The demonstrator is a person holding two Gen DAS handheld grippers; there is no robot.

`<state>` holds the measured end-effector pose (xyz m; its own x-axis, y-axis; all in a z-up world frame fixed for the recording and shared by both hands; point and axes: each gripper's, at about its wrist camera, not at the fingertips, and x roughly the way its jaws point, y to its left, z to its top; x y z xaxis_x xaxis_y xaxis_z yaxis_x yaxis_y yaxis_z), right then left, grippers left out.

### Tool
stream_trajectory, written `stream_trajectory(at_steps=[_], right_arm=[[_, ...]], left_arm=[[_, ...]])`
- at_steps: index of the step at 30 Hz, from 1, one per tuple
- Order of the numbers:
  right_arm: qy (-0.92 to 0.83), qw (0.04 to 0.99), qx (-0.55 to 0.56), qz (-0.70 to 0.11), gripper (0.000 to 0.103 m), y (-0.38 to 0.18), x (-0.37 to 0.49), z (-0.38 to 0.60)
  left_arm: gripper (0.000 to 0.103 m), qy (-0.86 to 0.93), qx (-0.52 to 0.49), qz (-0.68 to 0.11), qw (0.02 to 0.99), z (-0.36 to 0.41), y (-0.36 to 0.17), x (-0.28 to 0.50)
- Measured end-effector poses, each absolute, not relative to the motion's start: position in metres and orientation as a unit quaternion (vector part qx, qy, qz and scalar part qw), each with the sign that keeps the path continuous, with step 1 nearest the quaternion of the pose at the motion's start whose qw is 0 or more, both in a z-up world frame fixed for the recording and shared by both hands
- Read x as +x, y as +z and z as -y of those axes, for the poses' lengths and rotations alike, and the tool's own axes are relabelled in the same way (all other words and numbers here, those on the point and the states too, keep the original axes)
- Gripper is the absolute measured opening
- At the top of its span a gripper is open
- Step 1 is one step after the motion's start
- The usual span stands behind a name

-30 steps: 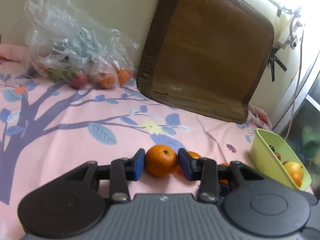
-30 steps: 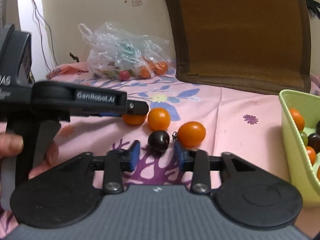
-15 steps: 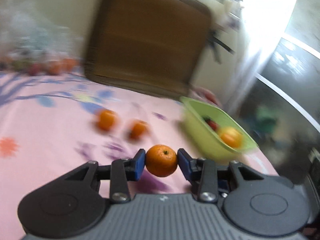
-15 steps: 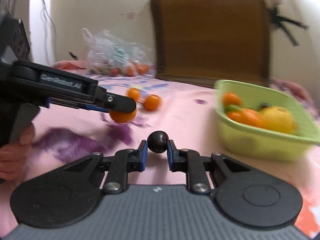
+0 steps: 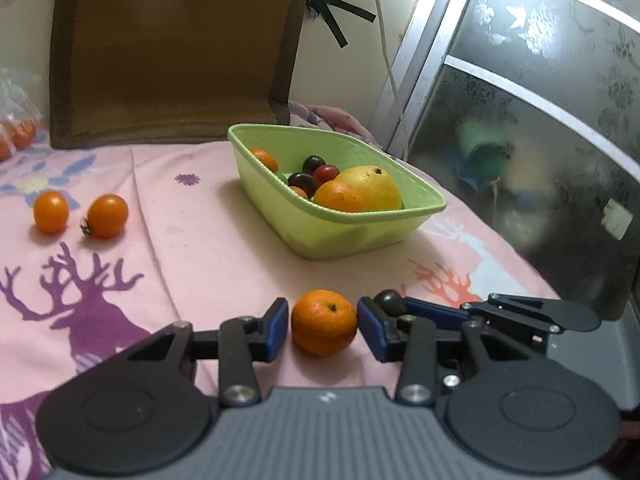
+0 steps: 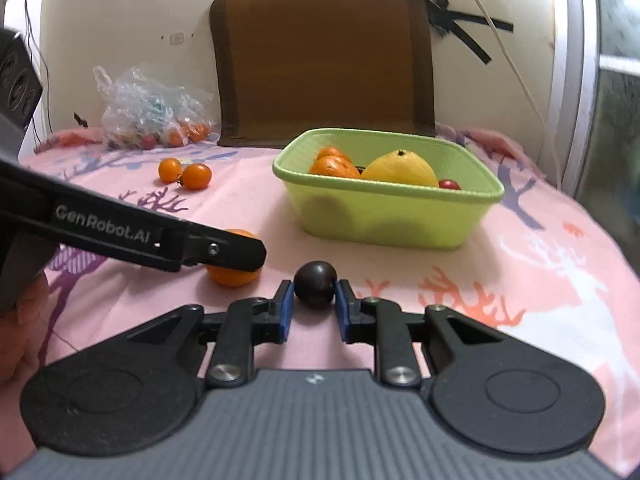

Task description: Organize fruits

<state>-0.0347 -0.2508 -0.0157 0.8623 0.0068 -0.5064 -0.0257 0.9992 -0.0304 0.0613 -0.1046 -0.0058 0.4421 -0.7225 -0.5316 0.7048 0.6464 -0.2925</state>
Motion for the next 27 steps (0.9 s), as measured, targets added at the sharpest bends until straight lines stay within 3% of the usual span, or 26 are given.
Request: stream_trajectory(at_steps=[4, 18, 21, 25, 27], right_arm=[[0.016, 0.967, -0.008, -0.255, 0.033, -0.016, -0.038, 0.253], [0.01, 0.967, -0.013, -0.256, 0.033, -0.017, -0.038, 0.254], [0.008, 0.965, -0.014, -0.261, 0.032, -0.018, -0.036, 0.253], [0.015, 0.966, -0.021, -0.259, 0.024, -0.019, -0.037, 0.251], [0.016, 0.966, -0.021, -0.258, 0.024, -0.019, -0.038, 0.251]], left_arm=[[0.052, -0.396, 0.023, -0.289, 0.871, 0.108, 0.0, 0.053], [0.053, -0.389, 0.067, -0.26, 0.881, 0.109, 0.001, 0.035], [0.049, -0.393, 0.074, -0.26, 0.879, 0.111, 0.001, 0.035], [0.049, -0.402, 0.061, -0.281, 0.869, 0.114, -0.003, 0.045], [0.039, -0.41, 0.047, -0.298, 0.861, 0.113, -0.007, 0.051]])
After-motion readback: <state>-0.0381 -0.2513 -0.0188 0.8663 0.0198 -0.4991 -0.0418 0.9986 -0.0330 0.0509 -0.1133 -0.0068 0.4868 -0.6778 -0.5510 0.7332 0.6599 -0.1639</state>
